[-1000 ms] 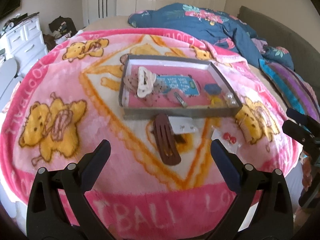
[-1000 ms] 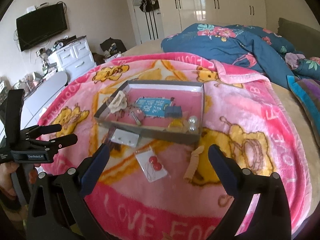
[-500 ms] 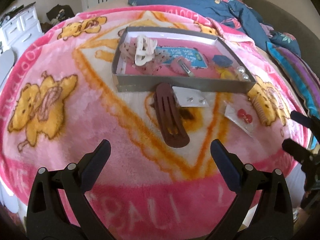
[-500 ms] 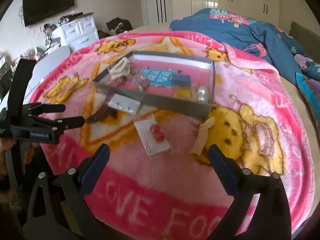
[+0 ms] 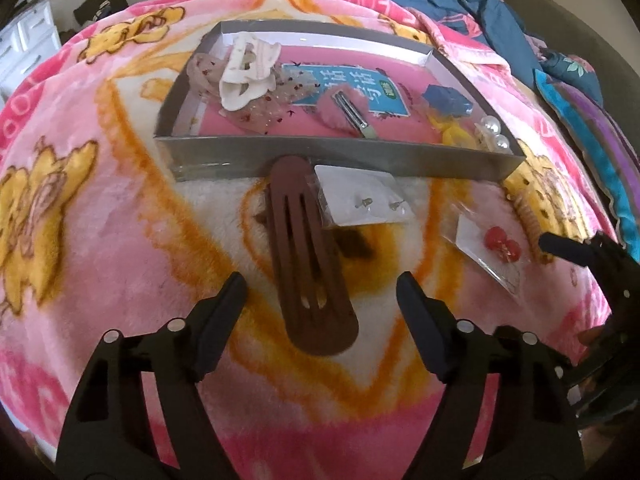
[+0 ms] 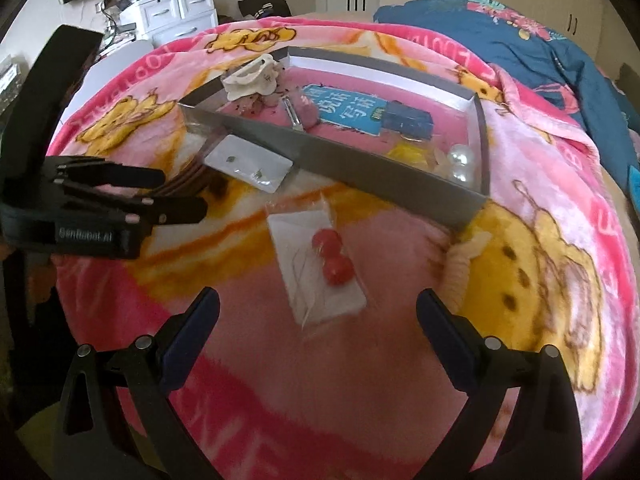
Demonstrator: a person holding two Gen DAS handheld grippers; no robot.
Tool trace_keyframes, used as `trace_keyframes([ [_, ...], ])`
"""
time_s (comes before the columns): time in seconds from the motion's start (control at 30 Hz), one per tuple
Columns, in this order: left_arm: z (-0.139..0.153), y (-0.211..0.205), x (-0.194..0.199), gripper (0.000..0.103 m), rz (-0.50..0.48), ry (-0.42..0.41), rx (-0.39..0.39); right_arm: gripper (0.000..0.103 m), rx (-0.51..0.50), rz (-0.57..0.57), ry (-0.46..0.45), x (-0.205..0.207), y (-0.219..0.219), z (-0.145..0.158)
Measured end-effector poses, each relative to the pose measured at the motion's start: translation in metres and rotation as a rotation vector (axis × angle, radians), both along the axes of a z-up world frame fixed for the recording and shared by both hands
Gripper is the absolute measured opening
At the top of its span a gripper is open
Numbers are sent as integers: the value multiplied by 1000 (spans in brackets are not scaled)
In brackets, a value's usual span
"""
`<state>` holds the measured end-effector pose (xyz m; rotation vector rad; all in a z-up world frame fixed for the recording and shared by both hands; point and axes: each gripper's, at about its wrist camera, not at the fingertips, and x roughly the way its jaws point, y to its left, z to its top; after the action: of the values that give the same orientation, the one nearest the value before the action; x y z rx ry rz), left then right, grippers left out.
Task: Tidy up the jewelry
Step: 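Grasp the brown hair clip with left tool while right tool grasps the red-bead earring bag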
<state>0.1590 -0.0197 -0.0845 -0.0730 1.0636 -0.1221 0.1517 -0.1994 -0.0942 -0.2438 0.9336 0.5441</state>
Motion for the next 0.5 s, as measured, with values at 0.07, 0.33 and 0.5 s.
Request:
trace_keyframes([
  [0.07,-3,2,1,59,6,3,5,98,-3,-5,7,8,3,-3],
  [0.33,-4,15,-5,25,12,-14,16,69,-18,0,27,28,15,-18],
  [0.5,0,21,-14,25,2,-24,11,40,-7,37,5,13,21,-12],
])
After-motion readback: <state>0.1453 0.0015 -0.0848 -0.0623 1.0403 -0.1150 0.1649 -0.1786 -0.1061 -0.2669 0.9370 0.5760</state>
